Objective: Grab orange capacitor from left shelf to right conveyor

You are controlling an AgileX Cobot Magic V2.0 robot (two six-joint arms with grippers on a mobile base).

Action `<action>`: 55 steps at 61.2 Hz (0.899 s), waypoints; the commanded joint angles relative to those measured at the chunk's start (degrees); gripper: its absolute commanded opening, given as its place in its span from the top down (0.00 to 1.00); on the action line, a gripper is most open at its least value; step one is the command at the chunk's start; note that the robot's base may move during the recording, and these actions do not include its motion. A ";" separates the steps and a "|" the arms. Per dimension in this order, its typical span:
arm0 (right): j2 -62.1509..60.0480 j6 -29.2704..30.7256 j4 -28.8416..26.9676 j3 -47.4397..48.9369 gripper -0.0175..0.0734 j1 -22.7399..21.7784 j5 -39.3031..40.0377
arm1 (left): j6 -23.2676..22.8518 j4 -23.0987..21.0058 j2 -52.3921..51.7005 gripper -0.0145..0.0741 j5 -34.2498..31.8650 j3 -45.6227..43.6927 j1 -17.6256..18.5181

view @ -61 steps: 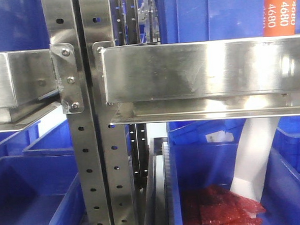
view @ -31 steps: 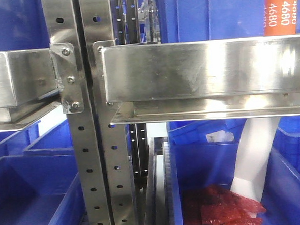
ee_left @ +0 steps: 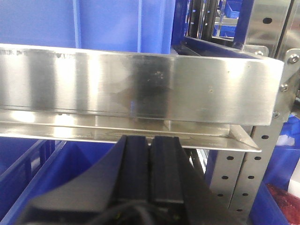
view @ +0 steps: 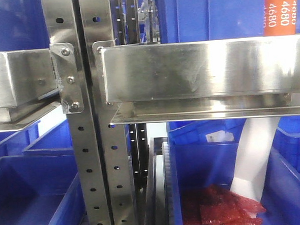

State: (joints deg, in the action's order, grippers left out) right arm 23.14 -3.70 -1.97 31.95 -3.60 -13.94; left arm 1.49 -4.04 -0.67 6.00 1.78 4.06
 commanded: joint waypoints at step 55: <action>46.41 -0.07 0.08 6.77 0.12 10.19 38.29 | -0.09 -0.20 -0.77 0.98 -4.80 -0.15 0.04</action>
State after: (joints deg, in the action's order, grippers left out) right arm 68.90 -3.82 -1.97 36.64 7.18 15.41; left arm 1.49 -4.04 -0.67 6.00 1.78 4.06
